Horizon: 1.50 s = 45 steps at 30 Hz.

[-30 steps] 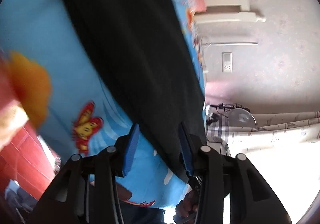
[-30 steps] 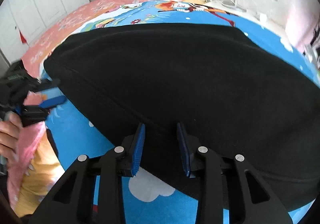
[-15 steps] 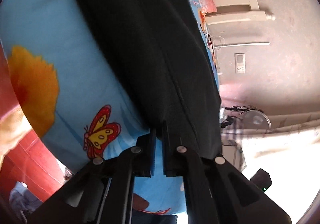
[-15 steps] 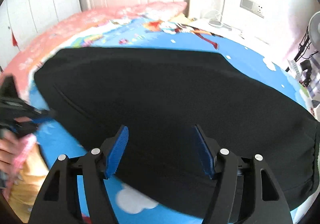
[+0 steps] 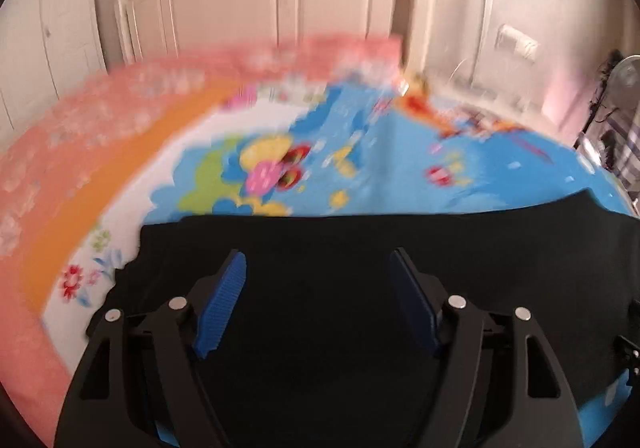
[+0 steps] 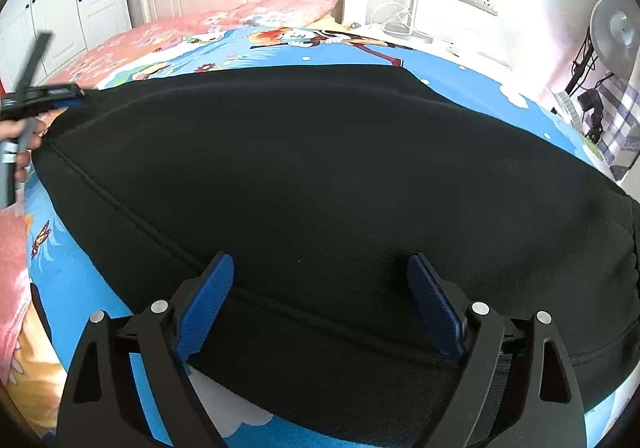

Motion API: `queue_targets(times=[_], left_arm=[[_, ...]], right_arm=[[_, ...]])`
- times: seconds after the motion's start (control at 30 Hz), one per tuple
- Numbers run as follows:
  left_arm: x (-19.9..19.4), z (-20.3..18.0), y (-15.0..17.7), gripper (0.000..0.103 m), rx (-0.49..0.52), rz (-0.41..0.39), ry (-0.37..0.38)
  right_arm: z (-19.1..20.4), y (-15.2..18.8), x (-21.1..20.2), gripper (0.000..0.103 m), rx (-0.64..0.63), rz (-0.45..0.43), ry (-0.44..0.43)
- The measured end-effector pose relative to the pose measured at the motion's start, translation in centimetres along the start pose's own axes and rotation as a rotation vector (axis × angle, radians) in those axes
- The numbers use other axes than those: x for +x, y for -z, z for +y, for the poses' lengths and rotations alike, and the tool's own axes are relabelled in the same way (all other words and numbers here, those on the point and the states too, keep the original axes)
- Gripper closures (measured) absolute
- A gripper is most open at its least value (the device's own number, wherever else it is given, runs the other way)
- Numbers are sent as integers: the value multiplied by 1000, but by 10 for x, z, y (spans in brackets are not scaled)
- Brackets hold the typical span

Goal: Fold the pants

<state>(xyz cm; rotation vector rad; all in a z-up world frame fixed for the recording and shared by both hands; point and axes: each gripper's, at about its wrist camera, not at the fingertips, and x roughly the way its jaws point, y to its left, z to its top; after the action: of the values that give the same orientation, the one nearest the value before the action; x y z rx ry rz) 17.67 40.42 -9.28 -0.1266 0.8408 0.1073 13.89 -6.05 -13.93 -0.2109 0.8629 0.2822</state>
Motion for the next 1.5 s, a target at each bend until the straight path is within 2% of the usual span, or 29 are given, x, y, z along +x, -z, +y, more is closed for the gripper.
queue_targets(times=[0.07,0.1,0.13,0.17,0.23,0.3,0.37,0.4,0.47,0.5,0.53,0.6,0.63,0.7,0.77,0.83,0.9,0.97,1.0,1.07,1.13,1.17,1.23,1.43,1.47,1.5], left_arm=[[30,35,-6,45,-102,85,-27],[36,50,-6,66,-135,91,-55],[38,60,-6,76,-160,89,-63],[37,71,-9,82,-199,86,-72],[32,77,-13,83,-228,76,-102],[33,72,-12,83,-203,76,-135],[33,60,-12,82,-175,69,-198],[32,55,-11,78,-182,66,-206],[34,55,-11,76,-225,65,-206],[36,55,-13,76,-234,68,-212],[36,53,-14,76,-235,70,-227],[22,35,-20,77,-196,19,-297],[9,17,-23,77,-148,-36,-297],[-8,-12,-25,77,-86,-86,-212],[-25,-48,-21,77,-28,-123,-102],[-36,-80,-13,77,18,-131,-9],[-38,-110,-1,76,66,-112,64],[-29,-124,11,76,69,-70,104],[-25,-124,16,76,61,-59,101],[-12,-115,25,76,16,-19,86],[0,-95,35,76,-51,12,19],[1,-83,39,81,-89,4,23],[-1,-70,42,82,-129,-9,37],[-4,-68,43,82,-135,-20,7],[-4,-62,43,79,-161,-25,-3],[-4,-57,41,73,-180,-28,-6]], right_arm=[[-4,-4,-3,17,-15,9,-28],[-7,-7,-7,18,-21,15,-44],[-13,-11,-13,18,-22,8,-60],[-27,-18,-25,18,-8,-43,-65],[-60,-30,-44,17,36,-125,4],[-112,-37,-51,17,133,-136,110],[-167,-31,-48,17,239,-106,191],[-194,-24,-44,17,275,-86,243],[-240,-10,-22,29,296,17,327],[-261,0,-12,24,327,67,324],[-273,6,-13,22,355,40,281],[-274,6,-12,21,321,36,274],[-271,4,-11,21,296,42,294],[-264,-4,-17,22,305,44,311],[-260,-16,-36,22,330,-39,248],[-254,-31,-42,21,286,-80,262],[-258,-43,-25,21,235,-66,326],[-273,-42,3,21,238,1,373],[-280,-40,13,19,242,29,403],[-289,-37,19,19,271,42,390],[-281,-37,19,17,232,46,433],[-278,-37,22,17,212,51,460],[-270,-35,22,17,196,50,488],[-272,-32,17,16,219,41,472],[-271,-33,17,17,216,42,475],[-271,-33,17,16,215,43,477]])
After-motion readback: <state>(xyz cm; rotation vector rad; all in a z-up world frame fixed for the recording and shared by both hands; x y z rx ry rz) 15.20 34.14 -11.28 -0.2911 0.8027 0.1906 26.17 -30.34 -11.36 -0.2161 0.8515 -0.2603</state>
